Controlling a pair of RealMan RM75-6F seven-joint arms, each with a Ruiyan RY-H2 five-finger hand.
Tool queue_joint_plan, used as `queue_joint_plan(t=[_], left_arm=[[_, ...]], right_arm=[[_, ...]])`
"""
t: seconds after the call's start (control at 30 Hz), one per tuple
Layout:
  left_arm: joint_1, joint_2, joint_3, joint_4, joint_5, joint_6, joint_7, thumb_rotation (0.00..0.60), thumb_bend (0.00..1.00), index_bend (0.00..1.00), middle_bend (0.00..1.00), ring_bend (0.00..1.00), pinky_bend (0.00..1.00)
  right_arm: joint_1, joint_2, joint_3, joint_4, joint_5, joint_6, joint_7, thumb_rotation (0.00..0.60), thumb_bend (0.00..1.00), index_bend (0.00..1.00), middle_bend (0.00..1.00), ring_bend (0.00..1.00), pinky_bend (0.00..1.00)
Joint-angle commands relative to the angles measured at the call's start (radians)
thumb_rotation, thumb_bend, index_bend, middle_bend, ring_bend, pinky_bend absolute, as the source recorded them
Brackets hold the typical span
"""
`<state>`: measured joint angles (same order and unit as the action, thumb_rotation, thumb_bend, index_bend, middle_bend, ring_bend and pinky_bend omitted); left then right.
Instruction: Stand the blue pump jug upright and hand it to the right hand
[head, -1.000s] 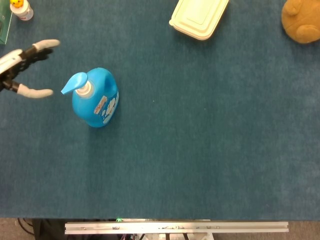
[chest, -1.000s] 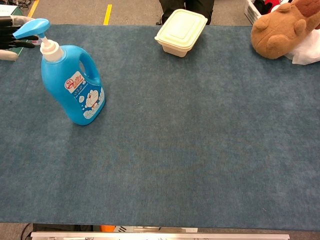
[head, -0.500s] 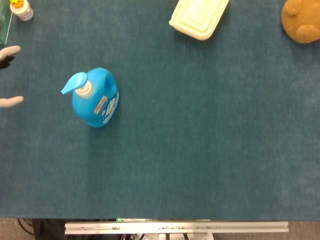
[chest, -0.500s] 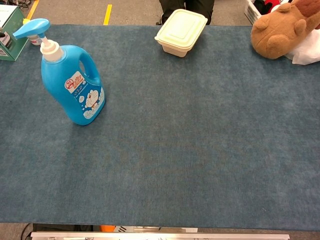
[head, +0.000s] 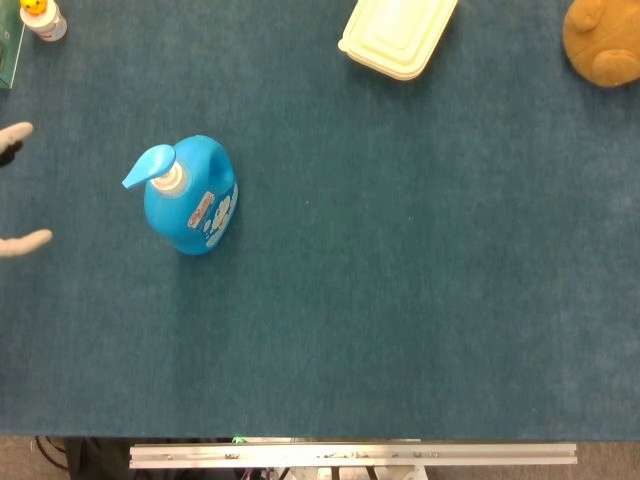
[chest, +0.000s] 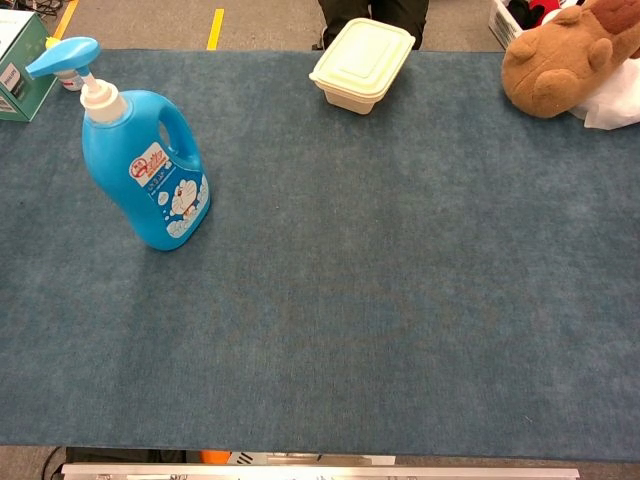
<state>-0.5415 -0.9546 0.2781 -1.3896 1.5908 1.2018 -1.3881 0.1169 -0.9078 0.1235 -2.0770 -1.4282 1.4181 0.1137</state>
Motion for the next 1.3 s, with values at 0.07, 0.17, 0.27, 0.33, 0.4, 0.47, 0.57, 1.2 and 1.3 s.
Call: queue_joint_plan(t=[0.07, 0.17, 0.27, 0.33, 0.4, 0.47, 0.57, 1.2, 1.3], left_arm=[[0.039, 0.026, -0.024, -0.089, -0.03, -0.004, 0.088, 0.6, 0.2, 0.0, 0.0, 0.0, 0.0], [0.059, 0.037, -0.04, -0.16, -0.066, -0.018, 0.142, 0.6, 0.2, 0.0, 0.0, 0.0, 0.0], [0.076, 0.044, -0.061, -0.239, -0.102, -0.028, 0.176, 0.6, 0.2, 0.0, 0.0, 0.0, 0.0], [0.083, 0.041, -0.076, -0.278, -0.117, -0.036, 0.223, 0.6, 0.2, 0.0, 0.0, 0.0, 0.0], [0.088, 0.033, -0.089, -0.304, -0.128, -0.042, 0.269, 0.6, 0.2, 0.0, 0.0, 0.0, 0.0], [0.091, 0.021, -0.101, -0.327, -0.137, -0.055, 0.311, 0.6, 0.2, 0.0, 0.0, 0.0, 0.0], [0.092, 0.0, -0.119, -0.351, -0.151, -0.077, 0.369, 0.6, 0.2, 0.0, 0.0, 0.0, 0.0], [0.137, -0.18, -0.265, -0.483, -0.407, -0.118, 0.724, 0.6, 0.2, 0.0, 0.0, 0.0, 0.0], [0.139, -0.195, -0.279, -0.492, -0.433, -0.128, 0.751, 0.6, 0.2, 0.0, 0.0, 0.0, 0.0]], right_arm=[[0.003, -0.003, -0.001, -0.001, 0.0, -0.003, -0.004, 0.6, 0.08, 0.08, 0.22, 0.11, 0.24], [0.004, -0.005, -0.002, -0.002, 0.0, -0.004, -0.006, 0.6, 0.08, 0.08, 0.22, 0.11, 0.24], [0.004, -0.006, -0.003, -0.002, -0.001, -0.003, -0.006, 0.6, 0.08, 0.08, 0.22, 0.11, 0.24], [0.004, -0.006, -0.004, -0.001, -0.003, -0.002, -0.002, 0.6, 0.08, 0.08, 0.22, 0.11, 0.24], [0.003, -0.006, -0.005, 0.002, -0.005, -0.002, 0.003, 0.6, 0.07, 0.08, 0.22, 0.11, 0.24], [0.003, -0.006, -0.007, 0.007, -0.005, -0.004, 0.009, 0.6, 0.07, 0.08, 0.22, 0.11, 0.24], [0.001, -0.005, -0.009, 0.016, -0.005, -0.004, 0.022, 0.6, 0.07, 0.08, 0.22, 0.11, 0.24], [-0.013, 0.006, -0.019, 0.072, -0.009, -0.001, 0.107, 0.6, 0.08, 0.08, 0.22, 0.11, 0.24], [-0.014, 0.006, -0.019, 0.075, -0.01, 0.0, 0.112, 0.6, 0.08, 0.08, 0.22, 0.11, 0.24]])
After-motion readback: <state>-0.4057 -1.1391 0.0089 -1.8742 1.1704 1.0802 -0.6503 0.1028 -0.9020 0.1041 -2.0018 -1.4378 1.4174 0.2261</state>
